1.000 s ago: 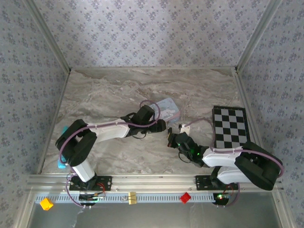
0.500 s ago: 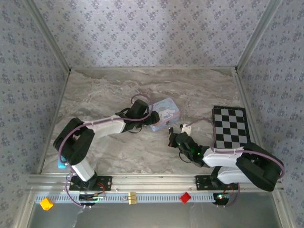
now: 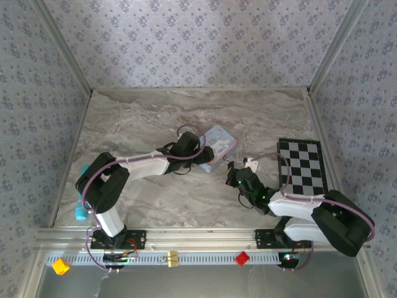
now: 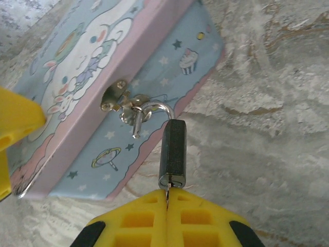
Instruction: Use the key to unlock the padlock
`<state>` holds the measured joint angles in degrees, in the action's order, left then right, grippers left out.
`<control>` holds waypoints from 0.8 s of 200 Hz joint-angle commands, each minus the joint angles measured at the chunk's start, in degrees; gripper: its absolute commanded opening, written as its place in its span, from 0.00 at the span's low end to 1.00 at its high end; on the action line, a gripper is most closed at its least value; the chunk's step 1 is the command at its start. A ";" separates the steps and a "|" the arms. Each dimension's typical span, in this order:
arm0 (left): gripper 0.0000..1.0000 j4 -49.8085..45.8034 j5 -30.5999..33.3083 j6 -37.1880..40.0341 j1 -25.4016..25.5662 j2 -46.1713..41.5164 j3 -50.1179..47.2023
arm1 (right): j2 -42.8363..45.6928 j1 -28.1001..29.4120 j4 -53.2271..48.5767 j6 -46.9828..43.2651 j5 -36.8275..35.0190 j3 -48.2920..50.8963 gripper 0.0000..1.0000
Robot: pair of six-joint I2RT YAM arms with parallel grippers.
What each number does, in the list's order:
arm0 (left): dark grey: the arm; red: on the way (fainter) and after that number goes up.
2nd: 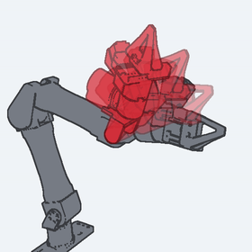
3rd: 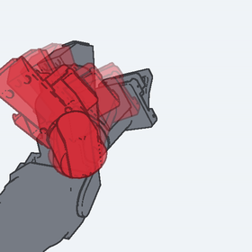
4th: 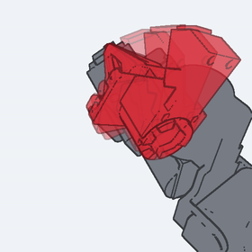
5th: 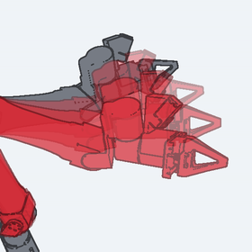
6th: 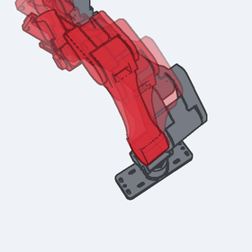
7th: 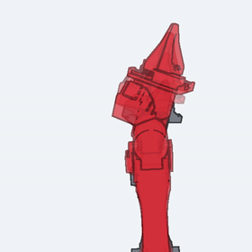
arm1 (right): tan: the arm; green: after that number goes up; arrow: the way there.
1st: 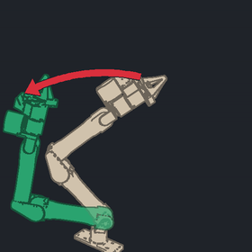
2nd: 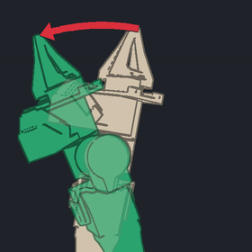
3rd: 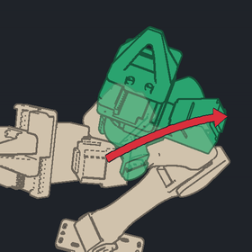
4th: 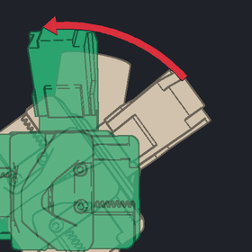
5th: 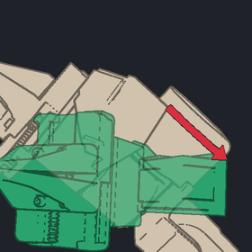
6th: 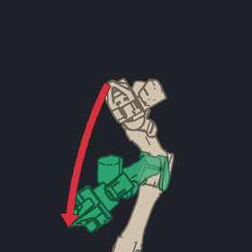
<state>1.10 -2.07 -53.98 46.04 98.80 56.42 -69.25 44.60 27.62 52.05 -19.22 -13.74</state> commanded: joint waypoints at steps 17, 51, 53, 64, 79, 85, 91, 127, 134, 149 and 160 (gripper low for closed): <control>0.81 -1.73 -1.45 -0.61 2.12 2.18 0.73 | -1.33 -1.79 2.80 -1.43 1.73 -0.32 0.00; 0.80 -2.01 -0.65 -0.96 2.41 2.63 0.66 | -1.56 -2.84 2.34 -2.52 2.34 -0.42 0.00; 0.80 -2.17 -0.50 -0.96 2.33 2.58 0.69 | -1.47 -2.91 2.18 -2.38 2.46 -0.37 0.00; 0.80 -2.67 0.26 -0.96 2.29 2.16 0.49 | -1.29 -3.14 0.61 -1.31 3.76 0.17 0.00; 0.80 -2.95 1.38 -1.04 1.93 1.20 -0.37 | -1.31 -4.56 0.72 -0.73 6.98 1.53 0.03; 0.80 -2.86 1.74 -1.13 1.72 0.83 -0.81 | -1.26 -5.22 1.21 -0.76 7.98 2.03 0.04; 0.80 -2.86 2.01 -1.13 1.51 0.46 -1.19 | -1.24 -5.60 1.49 -1.12 8.69 2.35 0.06; 0.80 -2.53 2.07 -1.22 0.64 -0.02 -1.94 | -2.59 -6.51 0.06 -1.01 12.66 2.57 0.12; 0.80 -2.51 2.04 -1.29 0.66 -0.02 -1.98 | -3.01 -6.84 0.70 -1.22 13.35 2.79 0.13; 0.80 -2.42 2.07 -1.31 0.67 0.09 -1.93 | -3.52 -7.31 0.85 -1.55 14.42 2.67 0.16; 0.80 -2.42 1.98 -1.39 0.72 0.07 -1.93 | -3.78 -7.90 0.68 -1.91 15.51 2.49 0.17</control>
<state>2.83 -1.63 -55.22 47.24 99.11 55.92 -72.20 37.76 29.36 50.98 -6.94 -11.90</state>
